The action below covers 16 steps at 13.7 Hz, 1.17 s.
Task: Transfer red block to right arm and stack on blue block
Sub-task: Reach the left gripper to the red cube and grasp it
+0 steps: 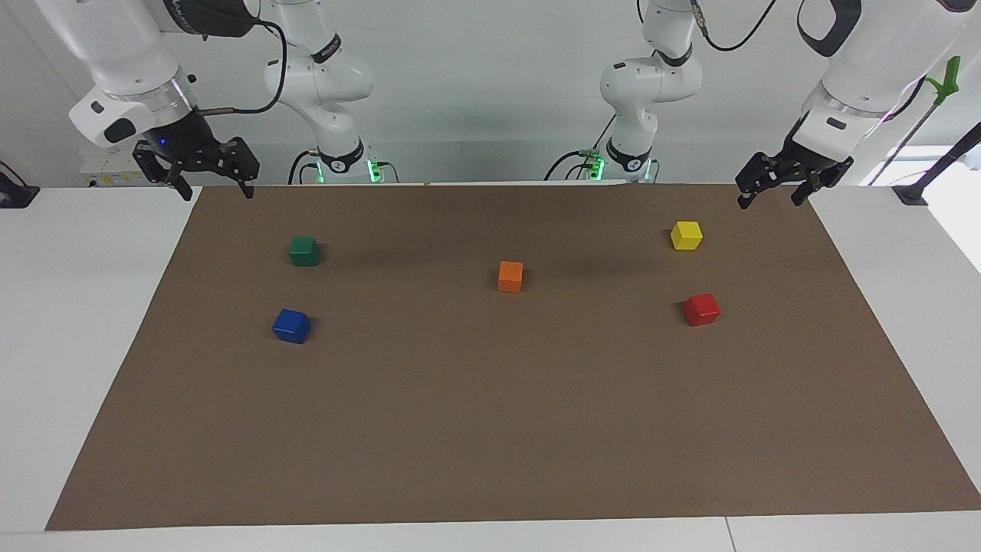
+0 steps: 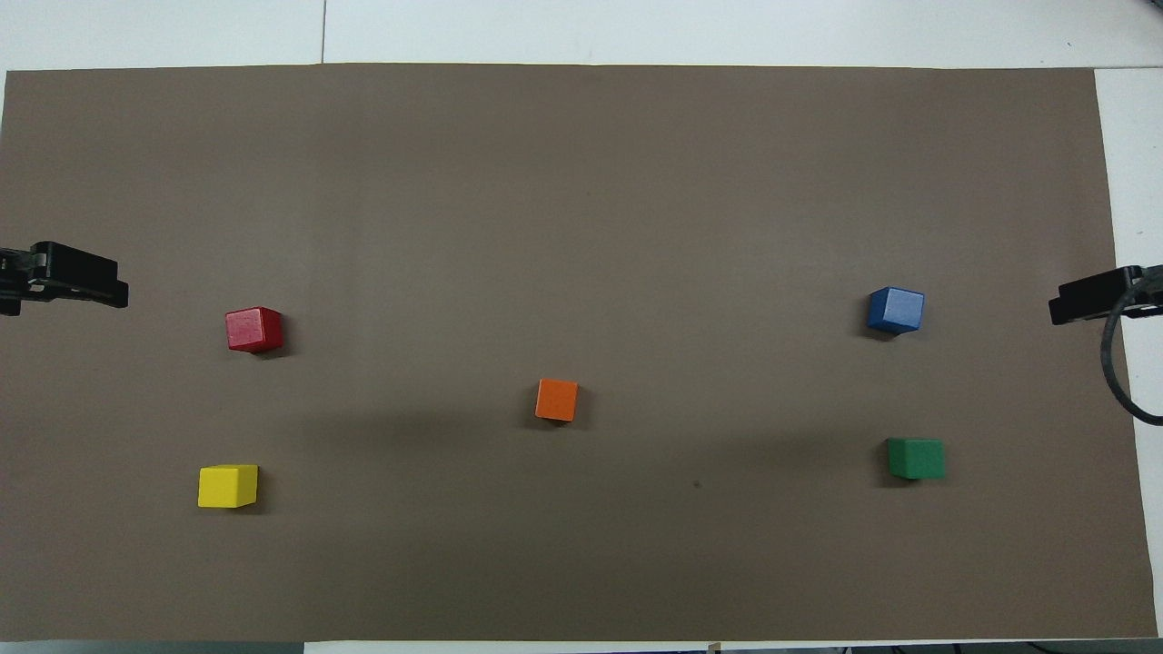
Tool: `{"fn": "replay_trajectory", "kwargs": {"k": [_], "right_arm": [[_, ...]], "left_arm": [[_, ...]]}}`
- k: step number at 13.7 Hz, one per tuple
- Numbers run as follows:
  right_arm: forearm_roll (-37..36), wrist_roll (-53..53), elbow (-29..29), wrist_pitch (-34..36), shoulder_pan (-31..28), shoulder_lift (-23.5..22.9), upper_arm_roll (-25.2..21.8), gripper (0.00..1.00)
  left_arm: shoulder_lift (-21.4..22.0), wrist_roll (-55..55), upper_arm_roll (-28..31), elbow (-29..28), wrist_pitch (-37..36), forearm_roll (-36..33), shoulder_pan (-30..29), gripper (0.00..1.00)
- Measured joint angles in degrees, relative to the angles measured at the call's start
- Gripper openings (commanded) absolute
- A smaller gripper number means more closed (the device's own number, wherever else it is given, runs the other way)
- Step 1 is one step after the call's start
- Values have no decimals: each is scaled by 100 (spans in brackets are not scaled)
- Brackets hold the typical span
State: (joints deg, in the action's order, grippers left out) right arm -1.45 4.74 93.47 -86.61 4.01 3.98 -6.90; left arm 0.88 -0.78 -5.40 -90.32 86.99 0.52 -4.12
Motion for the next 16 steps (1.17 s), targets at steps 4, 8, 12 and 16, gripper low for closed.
{"fn": "replay_trajectory", "kwargs": {"k": [4, 8, 12, 16], "right_arm": [[0, 0, 1, 0, 0, 0, 0, 100], [0, 0, 15, 21, 0, 4, 0, 100], [87, 0, 426, -84, -37, 164, -1, 100], [1310, 22, 1263, -658, -465, 344, -7, 100]], "left_arm": [[-2, 2, 24, -23, 19, 0, -1, 100], [-61, 3, 56, -720, 814, 0, -6, 100], [-198, 3, 77, -1782, 2129, 0, -9, 100], [-258, 3, 96, -2885, 3416, 0, -13, 100]]}}
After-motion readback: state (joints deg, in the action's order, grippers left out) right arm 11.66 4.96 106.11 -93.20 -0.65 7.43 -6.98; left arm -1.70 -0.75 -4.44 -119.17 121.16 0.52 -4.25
